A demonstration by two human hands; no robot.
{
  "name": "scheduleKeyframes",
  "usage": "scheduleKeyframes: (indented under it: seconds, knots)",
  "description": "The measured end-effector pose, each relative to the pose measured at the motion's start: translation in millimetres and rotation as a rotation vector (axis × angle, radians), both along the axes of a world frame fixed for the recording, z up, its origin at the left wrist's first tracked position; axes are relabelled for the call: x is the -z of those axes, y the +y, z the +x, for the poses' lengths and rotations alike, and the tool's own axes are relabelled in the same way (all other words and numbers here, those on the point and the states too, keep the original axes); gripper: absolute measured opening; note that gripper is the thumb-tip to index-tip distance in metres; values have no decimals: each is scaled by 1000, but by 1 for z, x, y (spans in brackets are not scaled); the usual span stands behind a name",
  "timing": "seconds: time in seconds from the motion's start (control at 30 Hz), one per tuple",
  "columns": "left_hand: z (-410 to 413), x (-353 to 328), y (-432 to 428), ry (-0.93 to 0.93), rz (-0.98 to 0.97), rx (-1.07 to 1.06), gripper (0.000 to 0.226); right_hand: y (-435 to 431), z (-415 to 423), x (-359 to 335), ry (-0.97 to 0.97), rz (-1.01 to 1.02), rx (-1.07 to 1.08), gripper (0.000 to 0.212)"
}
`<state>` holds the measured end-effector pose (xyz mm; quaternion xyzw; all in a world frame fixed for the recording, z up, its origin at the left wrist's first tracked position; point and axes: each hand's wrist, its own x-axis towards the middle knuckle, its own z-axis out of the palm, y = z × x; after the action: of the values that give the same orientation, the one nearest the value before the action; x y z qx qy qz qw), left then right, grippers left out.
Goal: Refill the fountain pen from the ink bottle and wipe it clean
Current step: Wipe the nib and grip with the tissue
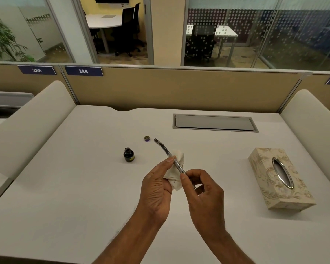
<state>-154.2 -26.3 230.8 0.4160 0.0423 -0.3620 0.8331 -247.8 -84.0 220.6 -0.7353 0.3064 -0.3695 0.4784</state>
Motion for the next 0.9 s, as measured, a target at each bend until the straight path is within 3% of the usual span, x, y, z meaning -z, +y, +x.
scheduleKeyframes:
  seconds: [0.67,0.83,0.9]
  knots:
    - [3,-7,3,-45,43,-58,39,3,-7,4,-50,60,-54,11]
    - [4,-5,4,-33,23,-35,42,6,-7,-1,-60,146,-76,13]
    - [4,-5,4,-17,14,-31,34,4,-8,-4,-83,236,-109,10]
